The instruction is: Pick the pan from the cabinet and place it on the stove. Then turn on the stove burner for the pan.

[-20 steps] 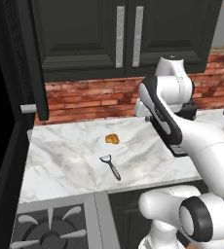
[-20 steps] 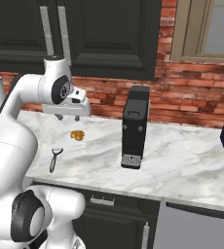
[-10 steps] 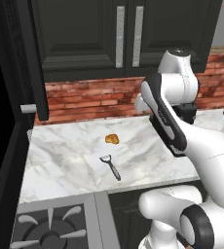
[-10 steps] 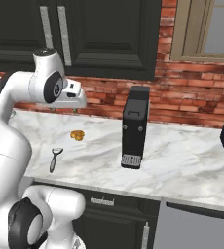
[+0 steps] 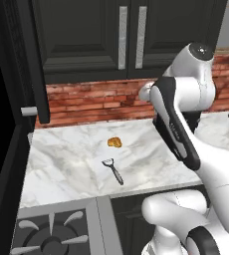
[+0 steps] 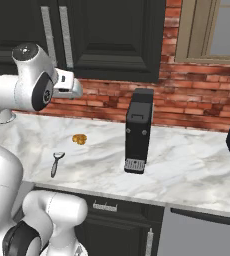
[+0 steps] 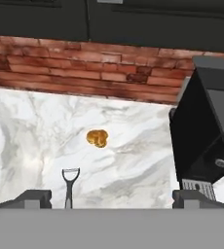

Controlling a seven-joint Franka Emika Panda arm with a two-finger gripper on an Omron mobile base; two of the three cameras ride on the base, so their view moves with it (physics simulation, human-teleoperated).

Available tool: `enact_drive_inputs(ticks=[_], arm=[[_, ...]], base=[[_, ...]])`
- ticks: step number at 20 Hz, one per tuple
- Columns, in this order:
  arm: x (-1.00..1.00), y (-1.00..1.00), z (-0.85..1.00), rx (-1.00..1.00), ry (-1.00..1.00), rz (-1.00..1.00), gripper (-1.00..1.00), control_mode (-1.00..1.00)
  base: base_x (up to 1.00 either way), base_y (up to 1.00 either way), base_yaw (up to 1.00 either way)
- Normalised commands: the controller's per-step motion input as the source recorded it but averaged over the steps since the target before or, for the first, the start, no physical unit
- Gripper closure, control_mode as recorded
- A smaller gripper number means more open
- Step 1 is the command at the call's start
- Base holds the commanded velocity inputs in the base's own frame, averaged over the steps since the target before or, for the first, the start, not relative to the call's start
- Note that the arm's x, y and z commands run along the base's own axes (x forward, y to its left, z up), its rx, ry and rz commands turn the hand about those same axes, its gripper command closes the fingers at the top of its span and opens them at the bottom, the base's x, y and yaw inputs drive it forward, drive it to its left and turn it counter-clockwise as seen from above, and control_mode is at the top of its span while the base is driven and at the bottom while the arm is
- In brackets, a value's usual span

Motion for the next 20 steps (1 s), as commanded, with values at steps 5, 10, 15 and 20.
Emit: enact_drive_inputs(ticks=[5,10,15,20], arm=[[0.00,0.04,0.61,0.09,-0.32,0.00,-1.00,-1.00],[0.00,0.10,0.64,0.04,-0.25,0.00,-1.00,-1.00],[0.09,0.00,0.50,0.08,-0.21,0.00,-1.00,-1.00],[0.31,0.00,0.29,0.06,-0.13,-0.01,-1.00,-1.00]], base=[[0.00,0.00,0.00],[0.00,0.00,0.00],[0.00,0.00,0.00],[0.00,0.00,0.00]])
